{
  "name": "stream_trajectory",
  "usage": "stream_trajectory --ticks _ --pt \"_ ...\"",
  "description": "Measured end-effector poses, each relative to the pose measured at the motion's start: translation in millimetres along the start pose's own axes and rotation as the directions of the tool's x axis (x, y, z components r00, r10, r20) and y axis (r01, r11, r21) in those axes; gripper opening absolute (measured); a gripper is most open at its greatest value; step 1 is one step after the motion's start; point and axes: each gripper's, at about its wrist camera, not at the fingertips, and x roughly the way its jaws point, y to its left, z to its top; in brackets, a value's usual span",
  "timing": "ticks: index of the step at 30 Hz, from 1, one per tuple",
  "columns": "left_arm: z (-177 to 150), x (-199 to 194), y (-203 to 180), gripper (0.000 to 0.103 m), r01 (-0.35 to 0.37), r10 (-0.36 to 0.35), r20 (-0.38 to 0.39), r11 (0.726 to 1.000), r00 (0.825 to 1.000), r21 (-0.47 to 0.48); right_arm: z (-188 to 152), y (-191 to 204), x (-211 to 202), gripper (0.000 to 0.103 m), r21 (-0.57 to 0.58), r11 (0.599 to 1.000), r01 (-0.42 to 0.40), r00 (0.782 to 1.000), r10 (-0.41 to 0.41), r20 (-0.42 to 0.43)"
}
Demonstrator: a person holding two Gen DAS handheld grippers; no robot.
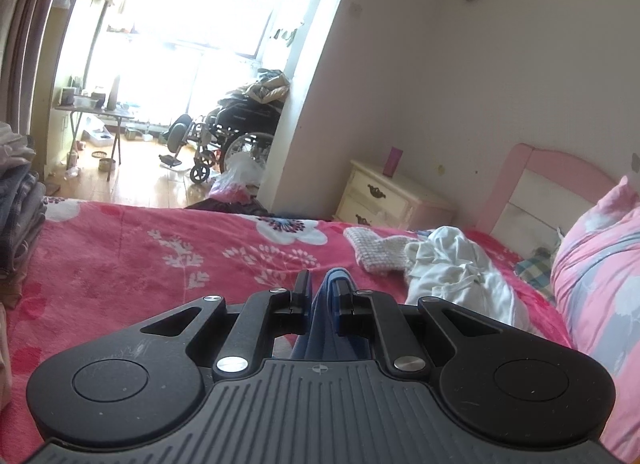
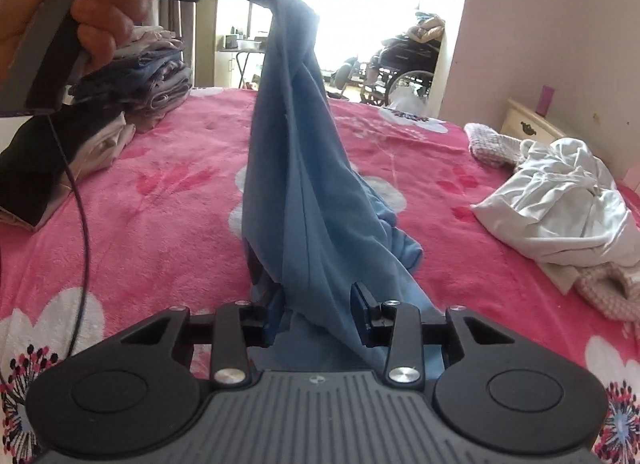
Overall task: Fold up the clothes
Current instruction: 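Raise the blue T-shirt with both grippers, pulling it apart to unfurl it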
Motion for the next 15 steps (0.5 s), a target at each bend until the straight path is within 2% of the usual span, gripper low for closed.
stream_trajectory --ticks 1,4,9,13,15 --pt "0.3 -1.0 -0.5 0.009 -0.003 0.003 0.003 1.000 1.000 0.006 -0.6 -1.2 -0.7 0.038 0.002 1.000 0.002 1.000 -0.002 0.001" --pt "1.2 -3.0 -0.2 0.009 -0.009 0.008 0.010 1.000 1.000 0.015 0.5 -5.5 -3.5 0.028 0.003 1.000 0.016 1.000 -0.016 0.015" --pt "-0.1 -4.0 -1.6 0.009 -0.014 0.014 0.015 1.000 1.000 0.017 1.9 -15.0 -6.4 0.021 0.018 0.999 0.039 0.998 -0.040 0.040" --pt "-1.7 -4.9 -0.9 0.009 -0.026 0.026 0.025 1.000 0.999 0.018 2.8 -21.1 -7.4 0.008 0.026 0.998 0.059 0.996 -0.061 0.065" --pt "-2.8 -5.1 -0.1 0.009 -0.039 0.039 0.029 0.999 0.999 0.018 3.3 -23.6 -8.3 0.006 0.011 0.997 0.078 0.994 -0.079 0.080"
